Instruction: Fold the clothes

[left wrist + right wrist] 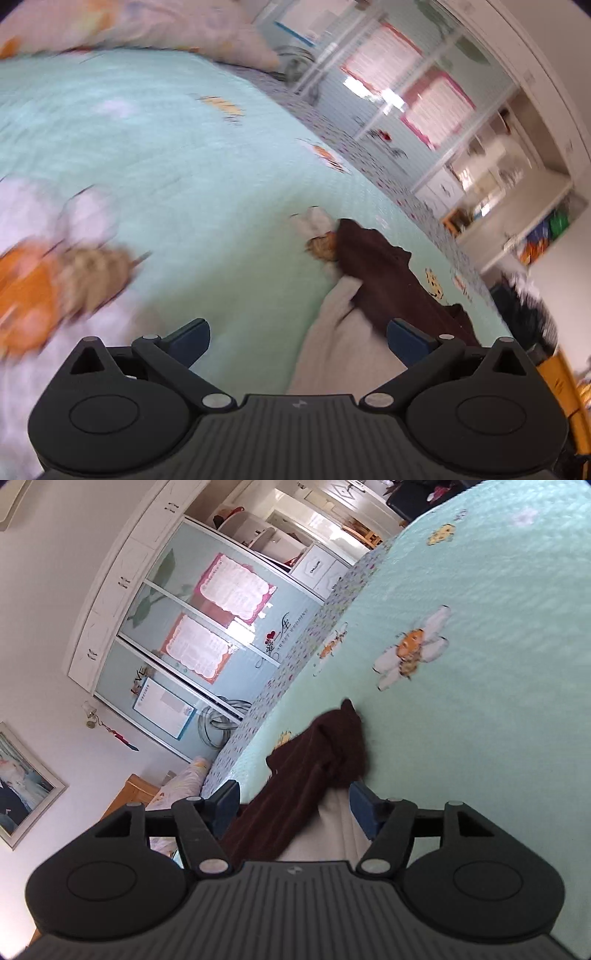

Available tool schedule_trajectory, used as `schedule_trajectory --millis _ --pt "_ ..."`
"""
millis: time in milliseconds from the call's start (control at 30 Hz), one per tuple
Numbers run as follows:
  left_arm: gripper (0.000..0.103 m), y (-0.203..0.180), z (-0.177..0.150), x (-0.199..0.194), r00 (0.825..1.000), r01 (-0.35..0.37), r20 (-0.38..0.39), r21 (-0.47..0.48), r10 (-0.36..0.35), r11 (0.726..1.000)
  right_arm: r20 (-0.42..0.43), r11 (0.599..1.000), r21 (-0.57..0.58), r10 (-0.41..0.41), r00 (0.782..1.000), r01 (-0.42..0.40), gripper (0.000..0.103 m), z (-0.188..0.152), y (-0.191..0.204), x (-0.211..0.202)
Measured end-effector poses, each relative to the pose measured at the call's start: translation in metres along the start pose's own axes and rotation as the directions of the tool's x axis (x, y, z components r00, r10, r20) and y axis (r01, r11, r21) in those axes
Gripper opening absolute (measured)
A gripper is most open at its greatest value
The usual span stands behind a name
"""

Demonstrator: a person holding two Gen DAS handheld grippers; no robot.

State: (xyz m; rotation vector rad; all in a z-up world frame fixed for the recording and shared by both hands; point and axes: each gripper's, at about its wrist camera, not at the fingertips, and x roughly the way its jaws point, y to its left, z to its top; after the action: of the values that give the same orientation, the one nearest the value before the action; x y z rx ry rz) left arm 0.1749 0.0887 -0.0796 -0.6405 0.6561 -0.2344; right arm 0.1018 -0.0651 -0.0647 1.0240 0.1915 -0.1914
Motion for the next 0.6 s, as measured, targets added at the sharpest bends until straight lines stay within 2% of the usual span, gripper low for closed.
schedule_trajectory --millis 67,167,267,367,433,500,600 --pt "0.102 0.016 -0.012 -0.021 1.000 0.005 0.024 -0.049 -0.004 0.999 -0.018 1.000 0.009 0.022 1.000 -0.022 0.068 -0.013 0.006 -0.005" --pt "0.102 0.024 -0.018 -0.041 0.999 -0.004 0.037 -0.037 0.005 0.999 -0.059 0.999 -0.012 0.034 0.998 -0.035 0.070 -0.028 0.013 -0.013" --pt "0.102 0.018 -0.015 -0.061 0.998 0.029 0.061 0.000 -0.029 1.000 -0.078 1.000 -0.004 0.029 0.997 -0.029 0.070 -0.037 0.018 -0.021" --pt "0.102 0.002 -0.011 -0.070 0.994 0.043 0.094 0.081 -0.051 0.996 -0.073 0.997 -0.057 0.049 0.996 -0.053 0.070 -0.036 0.034 -0.016" --pt "0.102 -0.009 -0.009 -0.073 0.992 0.040 0.112 0.146 -0.057 0.989 -0.080 0.981 -0.186 0.042 0.996 -0.056 0.070 -0.030 0.057 -0.003" --pt "0.102 -0.016 -0.006 -0.072 0.991 0.021 0.126 0.209 -0.048 0.978 -0.096 0.946 -0.320 0.030 0.995 -0.059 0.070 -0.023 0.080 0.013" --pt "0.102 -0.013 -0.004 -0.069 0.989 -0.024 0.149 0.251 -0.014 0.968 -0.197 0.886 -0.447 0.038 0.980 -0.124 0.070 -0.005 0.111 0.052"
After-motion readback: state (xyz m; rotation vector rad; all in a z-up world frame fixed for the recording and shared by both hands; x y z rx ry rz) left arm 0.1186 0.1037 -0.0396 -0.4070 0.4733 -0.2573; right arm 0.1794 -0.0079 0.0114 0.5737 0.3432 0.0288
